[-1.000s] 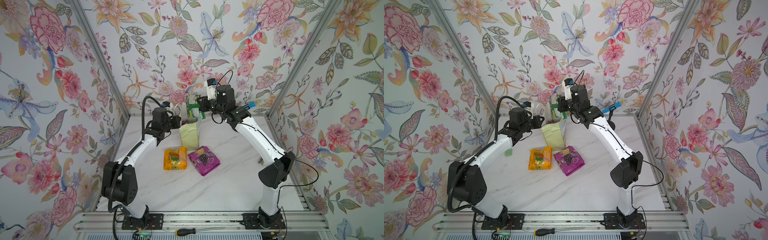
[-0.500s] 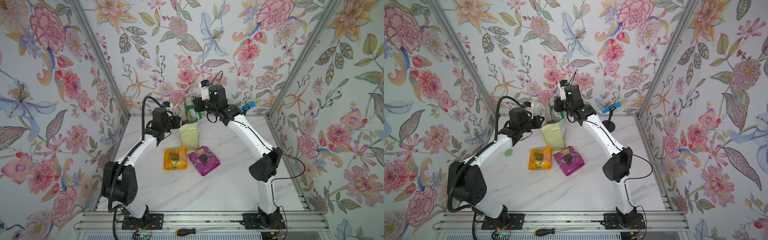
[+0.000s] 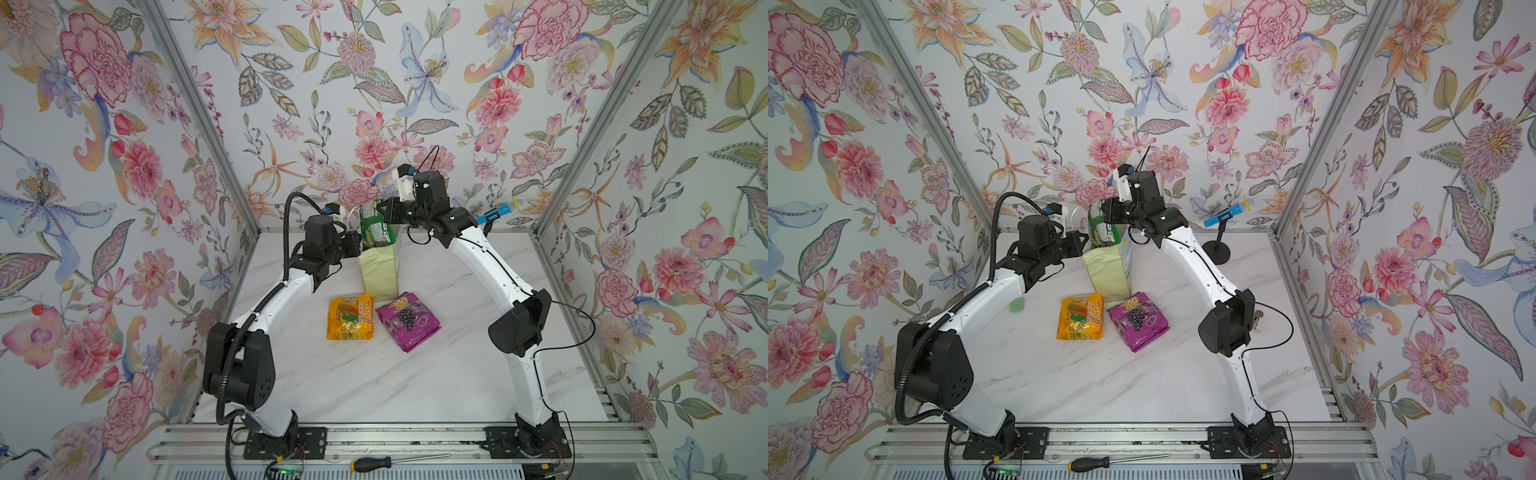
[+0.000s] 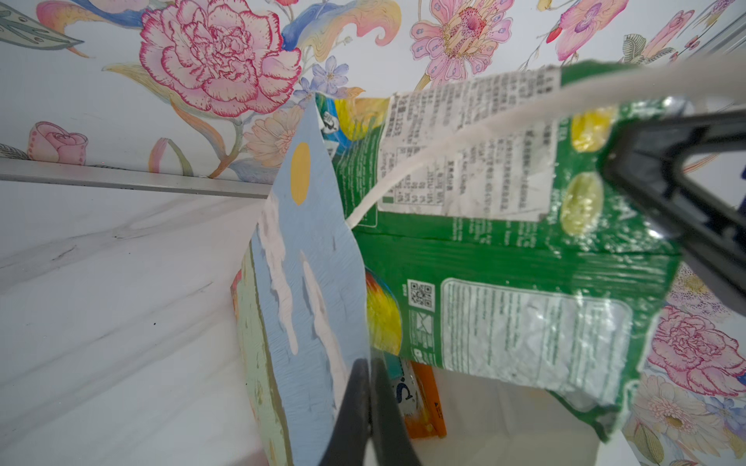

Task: Place the snacks into the paper bag
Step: 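Lower the green pack into the bag and open the right gripper, then move the right gripper back down toward the yellow LOT 100 pack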

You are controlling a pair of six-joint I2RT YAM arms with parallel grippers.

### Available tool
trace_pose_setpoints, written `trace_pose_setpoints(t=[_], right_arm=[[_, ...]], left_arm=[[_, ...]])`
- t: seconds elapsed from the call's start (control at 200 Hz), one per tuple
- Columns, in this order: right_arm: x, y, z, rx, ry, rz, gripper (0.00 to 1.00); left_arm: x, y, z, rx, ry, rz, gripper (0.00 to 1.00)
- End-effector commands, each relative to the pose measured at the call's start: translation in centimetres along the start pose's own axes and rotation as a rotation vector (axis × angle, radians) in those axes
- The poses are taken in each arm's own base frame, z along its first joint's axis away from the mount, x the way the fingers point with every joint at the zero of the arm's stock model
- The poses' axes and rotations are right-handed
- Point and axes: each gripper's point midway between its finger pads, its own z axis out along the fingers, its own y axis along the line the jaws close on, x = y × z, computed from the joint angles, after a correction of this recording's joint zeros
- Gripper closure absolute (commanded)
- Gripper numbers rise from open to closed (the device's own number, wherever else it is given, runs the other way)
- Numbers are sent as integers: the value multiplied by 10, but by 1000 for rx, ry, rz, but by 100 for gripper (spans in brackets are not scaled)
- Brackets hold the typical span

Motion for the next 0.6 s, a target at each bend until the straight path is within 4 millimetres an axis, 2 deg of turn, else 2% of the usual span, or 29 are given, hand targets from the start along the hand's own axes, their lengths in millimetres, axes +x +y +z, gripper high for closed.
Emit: trace_pose_setpoints(t=[0.0, 0.07, 0.095, 0.205, 0.295, 0.46, 0.595], right_arm=[[-7, -3, 1, -8, -23, 25, 100], [-5, -12, 3, 15, -19, 30, 100], [-4, -15, 3, 24, -19, 33, 97], [-7, -28, -2, 72, -30, 31, 76], [-17, -29, -13, 99, -61, 5, 65], [-36, -15, -35, 104, -113, -42, 63], [-39, 5, -50, 95, -126, -95, 61]], left_arm=[[-21, -17, -14, 51, -60, 16, 100], [-22, -17, -15, 52, -63, 18, 100], [-22, -17, -15, 51, -62, 18, 100], [-22, -17, -17, 49, -63, 19, 100], [-21, -16, -18, 46, -64, 20, 100], [-20, -15, -17, 48, -63, 18, 100], [-20, -14, -17, 46, -64, 17, 100]])
